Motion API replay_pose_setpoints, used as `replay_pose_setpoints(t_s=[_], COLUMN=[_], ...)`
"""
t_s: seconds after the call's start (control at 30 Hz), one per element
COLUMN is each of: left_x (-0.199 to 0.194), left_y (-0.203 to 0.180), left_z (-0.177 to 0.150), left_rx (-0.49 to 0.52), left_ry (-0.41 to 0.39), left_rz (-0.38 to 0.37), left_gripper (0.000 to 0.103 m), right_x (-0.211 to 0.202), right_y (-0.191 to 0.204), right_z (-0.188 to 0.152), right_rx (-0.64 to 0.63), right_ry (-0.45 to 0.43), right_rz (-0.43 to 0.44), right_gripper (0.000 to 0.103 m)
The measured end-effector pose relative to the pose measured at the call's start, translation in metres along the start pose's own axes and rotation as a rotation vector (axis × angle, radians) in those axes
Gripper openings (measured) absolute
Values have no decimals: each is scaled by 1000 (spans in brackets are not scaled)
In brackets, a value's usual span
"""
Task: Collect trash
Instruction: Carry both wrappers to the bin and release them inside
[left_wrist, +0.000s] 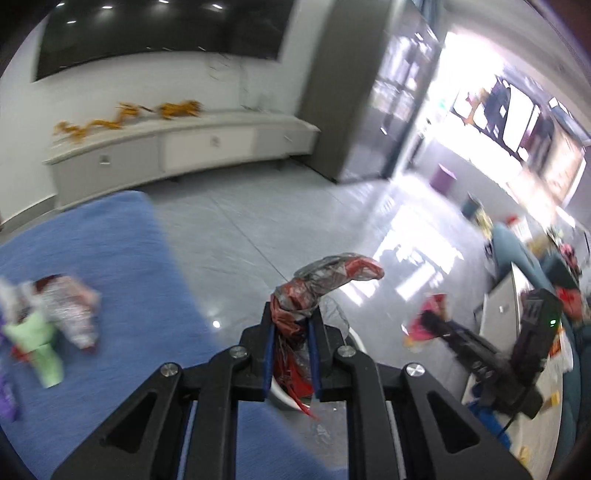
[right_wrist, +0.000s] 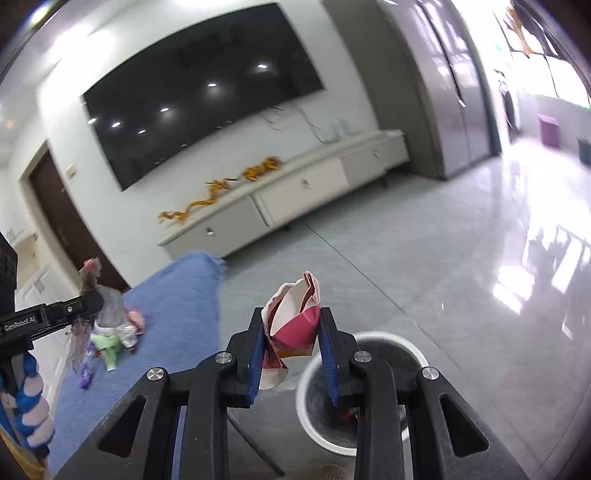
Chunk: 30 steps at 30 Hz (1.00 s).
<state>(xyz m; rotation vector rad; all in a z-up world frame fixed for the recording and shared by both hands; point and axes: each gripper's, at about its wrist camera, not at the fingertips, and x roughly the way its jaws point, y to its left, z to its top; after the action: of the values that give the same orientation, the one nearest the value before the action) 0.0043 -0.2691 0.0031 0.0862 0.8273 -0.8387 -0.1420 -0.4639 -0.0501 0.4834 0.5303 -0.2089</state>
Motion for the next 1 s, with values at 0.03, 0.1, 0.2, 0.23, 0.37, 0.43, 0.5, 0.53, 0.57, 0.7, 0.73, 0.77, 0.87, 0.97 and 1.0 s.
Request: replay_pose_setpoints(t_s=[0.03,0.1,0.2,0.23,0.37,0.43,0.5,0.53,0.57,0.7,0.73,0.77,0.87,0.97,1.0], left_x=[15,51,89,103,151,169,183,188,192,189,186,181,154,123,112], left_y=[-11,-30,-47,-51,-48,-47,-47,-45,-44,-36,-32,-30,-24,-19,-19], left_z=[2,2,-1,-3,-5,-8,-9,-12,-13,-17,-15,-14,-11,-8,-7], left_rx=[16,49,74,81,76,61,42,34,25,8,1,-6,-22,-41,-37], left_ry=[20,68,120,135,204,237,259,265,271,277,270,259,206,136,112], left_rz=[-8,-16,-10,-6,-8,-17,-21,-19,-16,-9,-5,-1,16,20,18], left_gripper=[15,15,15,15,17,30,45,51,52,52,52,52,52,52,52], right_x=[9,25,49,55,89,104,115,118,120,123,123,121,112,103,95], right_y=[-9,-31,-57,-67,-93,-103,-110,-112,-114,-119,-119,-118,-110,-98,-92], right_z=[-1,-8,-22,-26,-43,-53,-62,-66,-68,-75,-74,-73,-67,-55,-50], right_rx=[16,58,106,121,172,193,207,209,208,212,212,211,199,180,178], right_ry=[12,44,95,109,173,206,235,248,259,290,293,295,286,247,224], right_rz=[-9,-28,-40,-45,-65,-86,-94,-101,-109,-134,-136,-135,-125,-114,-108], right_gripper=[27,28,28,28,29,34,42,46,53,55,55,55,55,55,55])
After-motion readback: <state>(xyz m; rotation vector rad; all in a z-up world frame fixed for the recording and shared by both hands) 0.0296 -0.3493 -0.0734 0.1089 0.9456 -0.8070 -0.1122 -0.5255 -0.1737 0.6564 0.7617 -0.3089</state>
